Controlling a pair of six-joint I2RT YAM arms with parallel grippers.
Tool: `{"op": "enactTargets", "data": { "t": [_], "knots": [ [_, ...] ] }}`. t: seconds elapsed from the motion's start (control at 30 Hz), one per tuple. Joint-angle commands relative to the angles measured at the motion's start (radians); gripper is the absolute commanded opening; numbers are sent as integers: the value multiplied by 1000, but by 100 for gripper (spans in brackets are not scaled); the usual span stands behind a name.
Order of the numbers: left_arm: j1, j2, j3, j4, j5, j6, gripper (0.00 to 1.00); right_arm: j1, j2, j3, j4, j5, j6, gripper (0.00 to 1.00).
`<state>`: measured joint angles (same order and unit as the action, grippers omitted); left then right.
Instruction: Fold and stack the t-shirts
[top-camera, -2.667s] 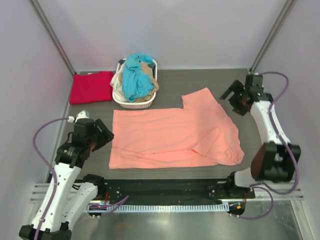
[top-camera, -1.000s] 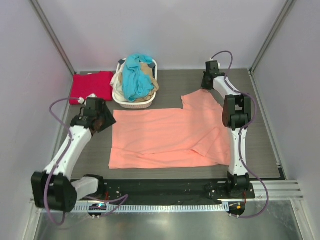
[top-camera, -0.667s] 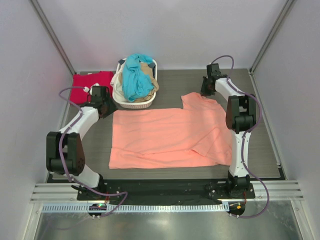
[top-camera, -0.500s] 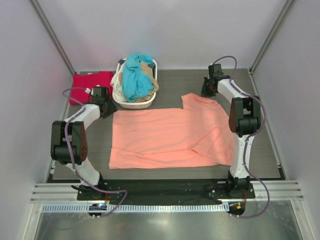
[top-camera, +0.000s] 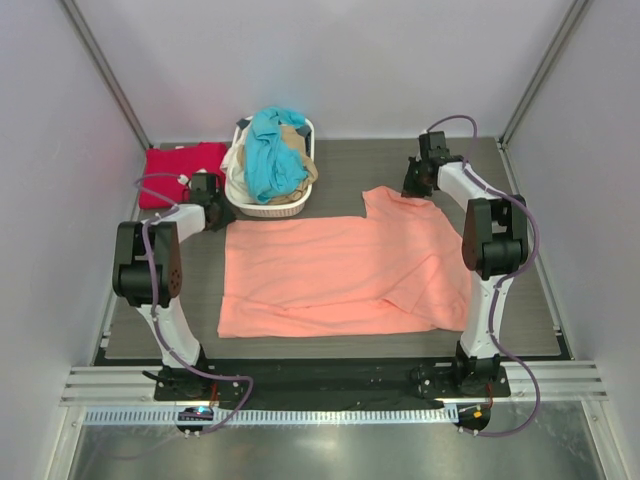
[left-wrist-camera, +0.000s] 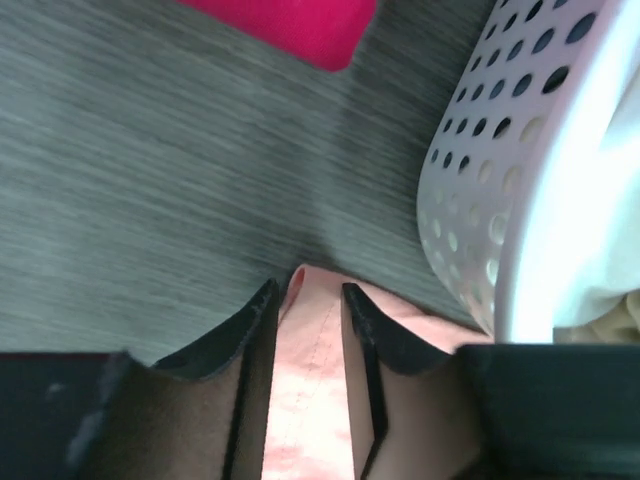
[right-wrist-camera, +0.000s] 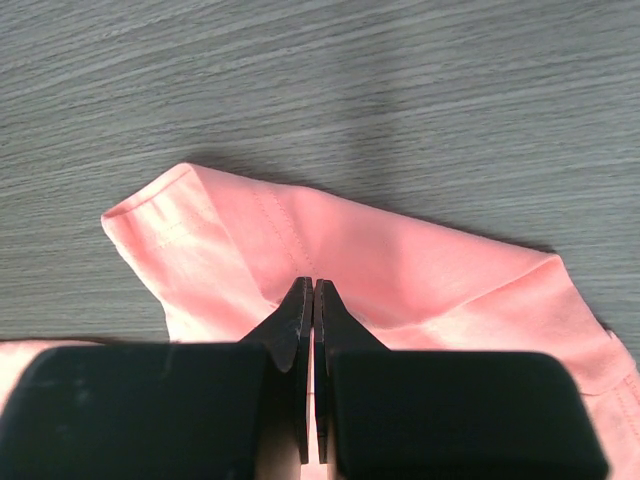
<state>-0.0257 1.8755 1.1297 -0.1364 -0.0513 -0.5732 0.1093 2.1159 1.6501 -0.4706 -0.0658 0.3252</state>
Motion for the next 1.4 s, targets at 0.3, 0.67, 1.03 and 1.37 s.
{"op": "enactTargets", "data": {
  "t": [0.3,0.67,1.03,1.37],
  "knots": [
    [7,-21,19,67,45,-20,0,4,-73,-1,32,-15,3,1],
    [6,-249,-47,47,85,-25,0,4,-290,-119,30,-23,14,1],
    [6,-507,-260,49,77,-47,0,6,-680,-528,50,101,81,1],
    [7,-644,-372,41,61,-56,0,4,-1028,-746,26,189,182,1]
  ]
}}
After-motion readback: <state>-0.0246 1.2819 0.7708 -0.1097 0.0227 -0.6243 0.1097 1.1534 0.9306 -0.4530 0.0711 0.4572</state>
